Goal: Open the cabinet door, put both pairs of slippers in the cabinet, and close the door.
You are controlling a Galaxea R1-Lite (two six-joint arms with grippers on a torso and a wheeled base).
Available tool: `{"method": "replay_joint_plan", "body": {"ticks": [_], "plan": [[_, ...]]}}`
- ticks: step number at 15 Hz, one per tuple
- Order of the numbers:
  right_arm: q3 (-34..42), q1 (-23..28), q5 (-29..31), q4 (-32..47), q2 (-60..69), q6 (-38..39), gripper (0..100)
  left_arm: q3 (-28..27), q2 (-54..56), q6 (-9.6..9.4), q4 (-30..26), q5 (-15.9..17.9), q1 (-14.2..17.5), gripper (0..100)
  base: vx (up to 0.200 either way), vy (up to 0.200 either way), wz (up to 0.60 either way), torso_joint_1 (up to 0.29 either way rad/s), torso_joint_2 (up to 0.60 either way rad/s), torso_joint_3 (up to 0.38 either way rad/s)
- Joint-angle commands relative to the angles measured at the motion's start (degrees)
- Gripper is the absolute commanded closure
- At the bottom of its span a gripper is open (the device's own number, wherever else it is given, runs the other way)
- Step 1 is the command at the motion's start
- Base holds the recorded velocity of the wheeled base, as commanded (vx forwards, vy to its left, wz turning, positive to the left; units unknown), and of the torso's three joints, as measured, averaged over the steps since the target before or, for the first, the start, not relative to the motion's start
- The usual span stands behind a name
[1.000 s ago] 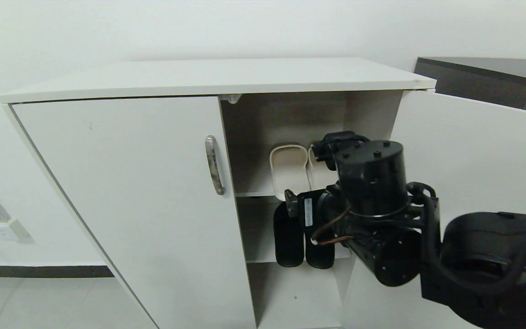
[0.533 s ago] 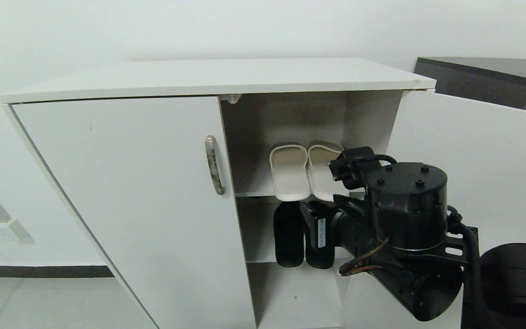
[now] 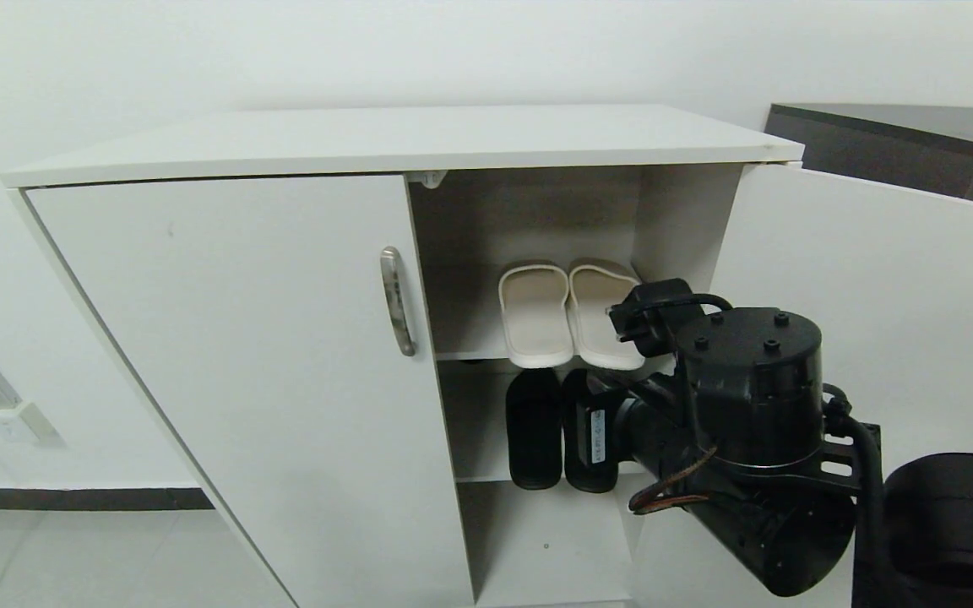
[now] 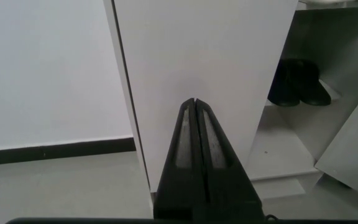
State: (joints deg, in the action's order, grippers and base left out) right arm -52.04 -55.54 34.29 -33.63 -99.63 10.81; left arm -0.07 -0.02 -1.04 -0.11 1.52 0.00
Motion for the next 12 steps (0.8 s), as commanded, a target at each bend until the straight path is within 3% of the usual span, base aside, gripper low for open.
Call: {"method": "replay_joint_plan", "body": {"ticks": [1, 12], "plan": [[0.0, -0.1, 0.0, 0.0, -0.5, 0.0, 100, 0.0, 0.0, -0.02, 0.0, 0.0, 0.0, 100, -0.200, 0.000, 0.00, 0.017, 0.00, -0.002], [1.3, 0.3, -1.0, 0.1, -0.7, 0.0, 100, 0.0, -0.1, -0.02, 0.0, 0.1, 0.0, 100, -0.200, 0.000, 0.00, 0.000, 0.00, 0.002]]}}
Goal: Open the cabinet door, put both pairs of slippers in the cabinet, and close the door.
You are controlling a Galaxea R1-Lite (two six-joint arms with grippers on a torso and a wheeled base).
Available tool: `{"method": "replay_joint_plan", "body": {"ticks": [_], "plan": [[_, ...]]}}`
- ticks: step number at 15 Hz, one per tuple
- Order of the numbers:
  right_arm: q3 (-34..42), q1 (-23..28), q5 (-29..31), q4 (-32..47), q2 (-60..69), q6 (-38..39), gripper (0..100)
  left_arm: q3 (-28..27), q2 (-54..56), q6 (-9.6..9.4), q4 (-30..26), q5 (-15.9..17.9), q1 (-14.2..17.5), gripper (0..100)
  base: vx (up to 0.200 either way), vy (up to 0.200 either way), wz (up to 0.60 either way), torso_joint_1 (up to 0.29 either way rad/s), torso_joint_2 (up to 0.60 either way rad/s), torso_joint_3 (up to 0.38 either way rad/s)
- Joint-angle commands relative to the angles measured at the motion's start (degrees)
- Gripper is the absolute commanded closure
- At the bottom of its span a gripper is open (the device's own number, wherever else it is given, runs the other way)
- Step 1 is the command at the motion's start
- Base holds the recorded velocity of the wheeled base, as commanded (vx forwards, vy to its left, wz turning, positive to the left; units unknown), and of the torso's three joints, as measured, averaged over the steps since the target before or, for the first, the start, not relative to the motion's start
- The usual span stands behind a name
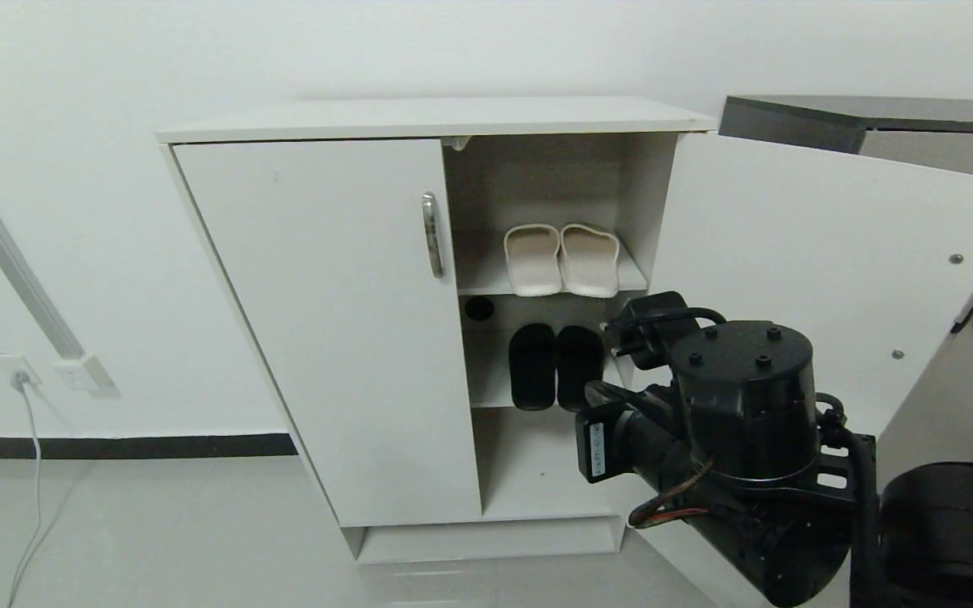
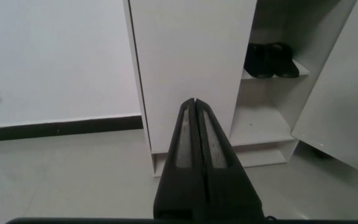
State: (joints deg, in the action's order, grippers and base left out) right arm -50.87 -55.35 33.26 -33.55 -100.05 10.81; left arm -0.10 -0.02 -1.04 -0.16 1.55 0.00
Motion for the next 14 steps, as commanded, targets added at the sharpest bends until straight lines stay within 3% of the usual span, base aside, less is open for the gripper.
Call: {"method": "replay_joint_plan", "body": {"ticks": [1, 2, 14], "plan": [[0.4, 0.6, 0.1, 0.0, -0.8, -0.1, 100, 0.0, 0.0, 0.07, 0.1, -0.1, 0.0, 100, -0.200, 0.000, 0.00, -0.002, 0.00, 0.002], [0.7, 1.5, 0.1, -0.1, -1.5, -0.1, 100, 0.0, 0.0, 0.07, 0.1, -0.1, 0.0, 100, -0.200, 0.000, 0.00, -0.007, -0.01, 0.002], [1.2, 2.8, 0.1, 0.0, -2.3, -0.4, 100, 0.0, 0.0, 0.07, 0.1, -0.1, 0.0, 100, 0.000, 0.000, 0.00, 0.000, 0.00, 0.000]]}}
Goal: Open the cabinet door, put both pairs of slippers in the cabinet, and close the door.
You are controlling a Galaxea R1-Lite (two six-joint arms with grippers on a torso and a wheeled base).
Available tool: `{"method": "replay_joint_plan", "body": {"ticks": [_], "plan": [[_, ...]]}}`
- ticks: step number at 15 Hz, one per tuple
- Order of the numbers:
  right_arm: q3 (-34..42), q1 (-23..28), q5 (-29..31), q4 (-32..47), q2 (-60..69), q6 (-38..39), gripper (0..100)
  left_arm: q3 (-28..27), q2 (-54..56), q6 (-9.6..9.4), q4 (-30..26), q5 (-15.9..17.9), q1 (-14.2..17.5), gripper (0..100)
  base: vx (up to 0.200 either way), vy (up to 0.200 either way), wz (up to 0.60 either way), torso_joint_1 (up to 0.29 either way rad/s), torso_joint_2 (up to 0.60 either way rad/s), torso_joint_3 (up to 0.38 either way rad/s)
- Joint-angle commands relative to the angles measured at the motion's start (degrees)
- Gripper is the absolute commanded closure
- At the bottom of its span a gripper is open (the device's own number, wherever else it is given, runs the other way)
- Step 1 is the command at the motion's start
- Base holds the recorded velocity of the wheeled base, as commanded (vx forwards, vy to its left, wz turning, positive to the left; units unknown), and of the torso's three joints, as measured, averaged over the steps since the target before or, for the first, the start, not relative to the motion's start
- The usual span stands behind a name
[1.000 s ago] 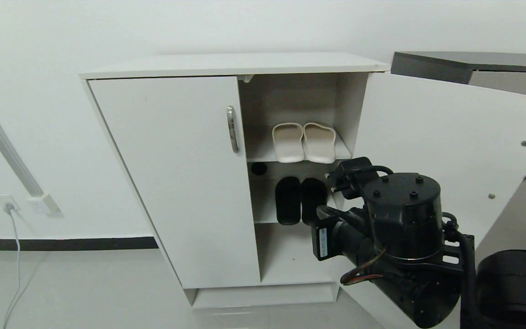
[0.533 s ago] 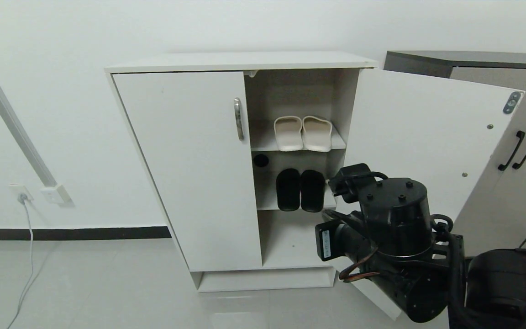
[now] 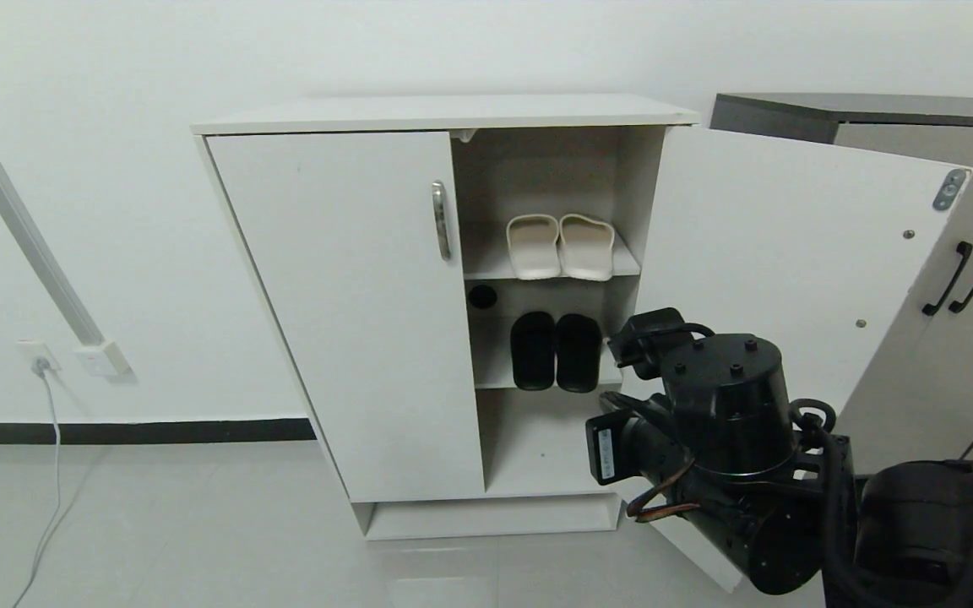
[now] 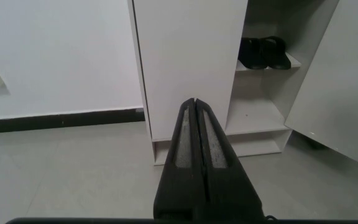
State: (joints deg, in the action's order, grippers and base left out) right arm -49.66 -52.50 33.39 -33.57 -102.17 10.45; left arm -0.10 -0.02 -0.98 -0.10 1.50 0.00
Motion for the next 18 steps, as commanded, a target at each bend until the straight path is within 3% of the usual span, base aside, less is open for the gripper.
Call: {"method": "replay_joint_plan", "body": {"ticks": [1, 6, 18], "plan": [[0.0, 0.0, 0.0, -0.1, -0.2, 0.0, 100, 0.0, 0.0, 0.01, 0.0, 0.0, 0.0, 100, 0.000, 0.000, 0.00, 0.000, 0.00, 0.000], [0.0, 0.1, 0.0, 0.2, -0.2, 0.0, 100, 0.0, -0.1, 0.01, 0.0, 0.0, 0.0, 100, 0.000, 0.000, 0.00, 0.009, -0.14, -0.185], [0.0, 0.5, 0.0, 0.3, -0.1, -0.1, 100, 0.0, 0.0, 0.01, 0.0, 0.0, 0.0, 100, 0.000, 0.000, 0.00, 0.106, -0.47, -0.345]]}}
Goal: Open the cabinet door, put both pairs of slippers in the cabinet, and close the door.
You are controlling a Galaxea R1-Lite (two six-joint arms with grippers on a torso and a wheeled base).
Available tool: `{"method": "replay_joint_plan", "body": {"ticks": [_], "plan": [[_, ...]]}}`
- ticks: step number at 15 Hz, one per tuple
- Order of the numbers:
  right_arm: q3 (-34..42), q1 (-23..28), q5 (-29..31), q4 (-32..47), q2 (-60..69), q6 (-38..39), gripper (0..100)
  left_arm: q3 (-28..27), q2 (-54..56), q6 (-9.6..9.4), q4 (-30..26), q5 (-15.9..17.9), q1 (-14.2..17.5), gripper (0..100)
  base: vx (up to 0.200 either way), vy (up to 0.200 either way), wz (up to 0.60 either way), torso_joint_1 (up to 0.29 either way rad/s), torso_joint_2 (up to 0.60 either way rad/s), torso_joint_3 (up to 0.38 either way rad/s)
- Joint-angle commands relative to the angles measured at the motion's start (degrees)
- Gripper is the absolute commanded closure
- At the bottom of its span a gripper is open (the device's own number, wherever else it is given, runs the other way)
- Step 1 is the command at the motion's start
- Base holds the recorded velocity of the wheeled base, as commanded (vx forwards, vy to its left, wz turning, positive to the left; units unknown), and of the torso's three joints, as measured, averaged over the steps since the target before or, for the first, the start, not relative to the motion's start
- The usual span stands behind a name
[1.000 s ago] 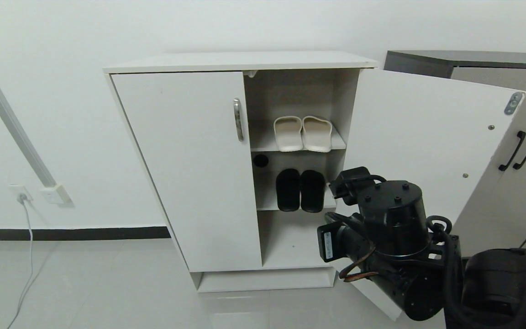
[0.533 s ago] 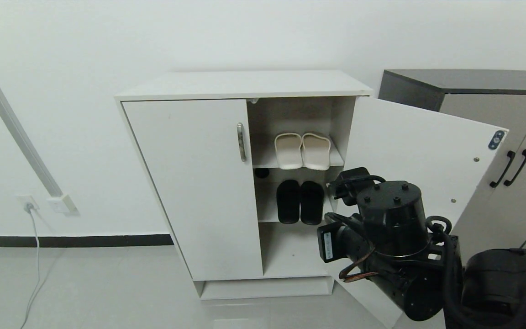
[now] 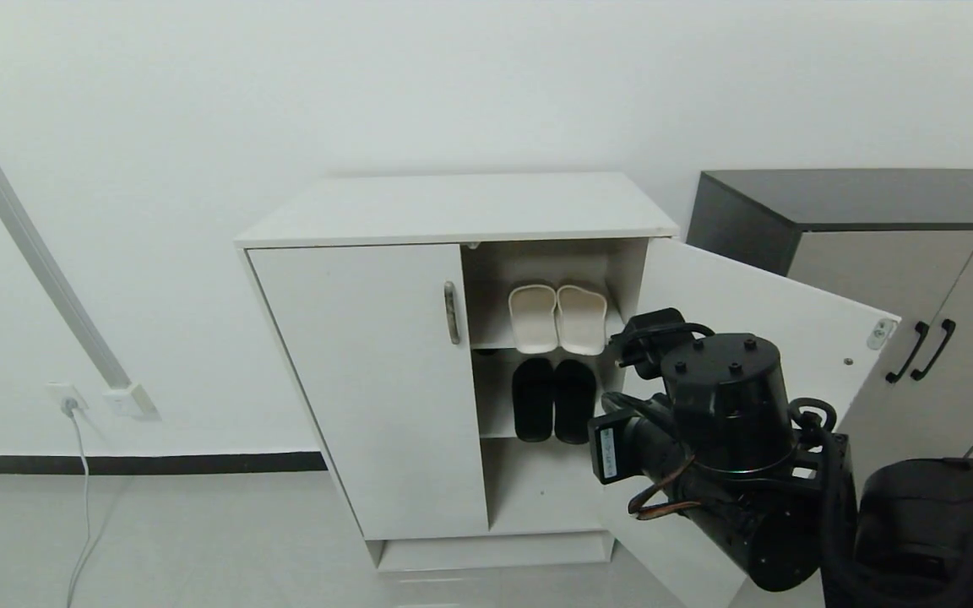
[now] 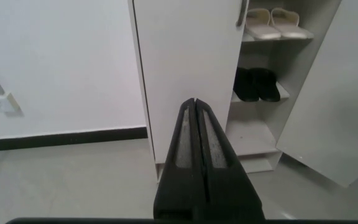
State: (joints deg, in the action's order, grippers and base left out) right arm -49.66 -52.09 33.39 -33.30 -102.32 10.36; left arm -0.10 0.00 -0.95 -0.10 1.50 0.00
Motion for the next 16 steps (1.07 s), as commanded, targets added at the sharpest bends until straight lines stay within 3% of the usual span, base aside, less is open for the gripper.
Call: {"method": "replay_joint_plan", "body": {"ticks": [1, 16], "plan": [[0.0, 0.1, 0.0, 0.0, 0.0, -0.2, 100, 0.0, 0.0, -0.02, 0.0, 0.0, 0.0, 100, 0.000, 0.000, 0.00, 0.163, -0.49, -0.320], [0.0, 0.1, 0.0, 0.0, -0.1, -0.3, 100, 0.0, 0.0, -0.02, 0.0, 0.0, 0.0, 100, 0.000, 0.000, 0.00, 0.215, -0.53, -0.320]]}}
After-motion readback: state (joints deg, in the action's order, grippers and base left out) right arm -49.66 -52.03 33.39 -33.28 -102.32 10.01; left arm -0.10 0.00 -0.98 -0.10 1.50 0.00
